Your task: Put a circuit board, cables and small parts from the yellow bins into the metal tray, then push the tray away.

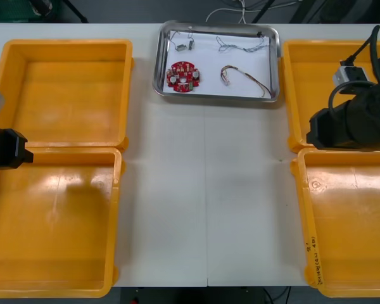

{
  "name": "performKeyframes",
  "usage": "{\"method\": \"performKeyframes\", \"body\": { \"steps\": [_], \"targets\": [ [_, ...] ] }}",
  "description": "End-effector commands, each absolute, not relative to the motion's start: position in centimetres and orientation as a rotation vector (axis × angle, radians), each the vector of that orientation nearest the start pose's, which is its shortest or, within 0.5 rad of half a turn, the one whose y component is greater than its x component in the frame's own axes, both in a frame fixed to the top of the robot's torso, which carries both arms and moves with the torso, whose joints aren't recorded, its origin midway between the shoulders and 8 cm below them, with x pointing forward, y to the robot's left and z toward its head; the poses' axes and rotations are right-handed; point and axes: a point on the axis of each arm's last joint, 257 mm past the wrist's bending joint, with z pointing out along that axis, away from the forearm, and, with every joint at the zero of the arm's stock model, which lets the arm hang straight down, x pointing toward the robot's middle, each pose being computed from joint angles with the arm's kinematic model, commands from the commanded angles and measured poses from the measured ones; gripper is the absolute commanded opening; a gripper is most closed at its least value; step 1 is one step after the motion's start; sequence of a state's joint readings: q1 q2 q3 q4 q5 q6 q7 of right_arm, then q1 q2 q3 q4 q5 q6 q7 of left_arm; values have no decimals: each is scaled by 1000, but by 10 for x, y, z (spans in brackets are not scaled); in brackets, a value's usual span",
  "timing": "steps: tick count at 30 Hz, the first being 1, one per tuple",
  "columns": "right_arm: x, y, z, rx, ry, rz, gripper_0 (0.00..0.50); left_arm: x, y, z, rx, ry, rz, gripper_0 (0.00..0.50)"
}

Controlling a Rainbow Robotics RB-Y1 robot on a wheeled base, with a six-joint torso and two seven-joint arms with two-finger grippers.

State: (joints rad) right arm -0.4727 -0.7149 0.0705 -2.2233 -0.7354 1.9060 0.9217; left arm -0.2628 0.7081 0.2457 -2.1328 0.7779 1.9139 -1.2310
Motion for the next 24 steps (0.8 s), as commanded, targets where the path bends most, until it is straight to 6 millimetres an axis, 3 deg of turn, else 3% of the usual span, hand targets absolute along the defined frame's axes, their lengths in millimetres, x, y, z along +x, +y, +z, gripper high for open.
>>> {"method": "performKeyframes", "body": {
  "steps": [1, 13, 24],
  "targets": [
    [418, -294, -122, -27, 2558, -36, 500, 397, 348, -159, -41, 2639, -39, 500],
    [405, -353, -124, 143, 2584, -42, 500, 397, 348, -159, -41, 2639, -39, 500],
    [405, -382, -128, 196, 2563, -57, 500, 397, 348, -159, -41, 2639, -39, 500]
  ]
}}
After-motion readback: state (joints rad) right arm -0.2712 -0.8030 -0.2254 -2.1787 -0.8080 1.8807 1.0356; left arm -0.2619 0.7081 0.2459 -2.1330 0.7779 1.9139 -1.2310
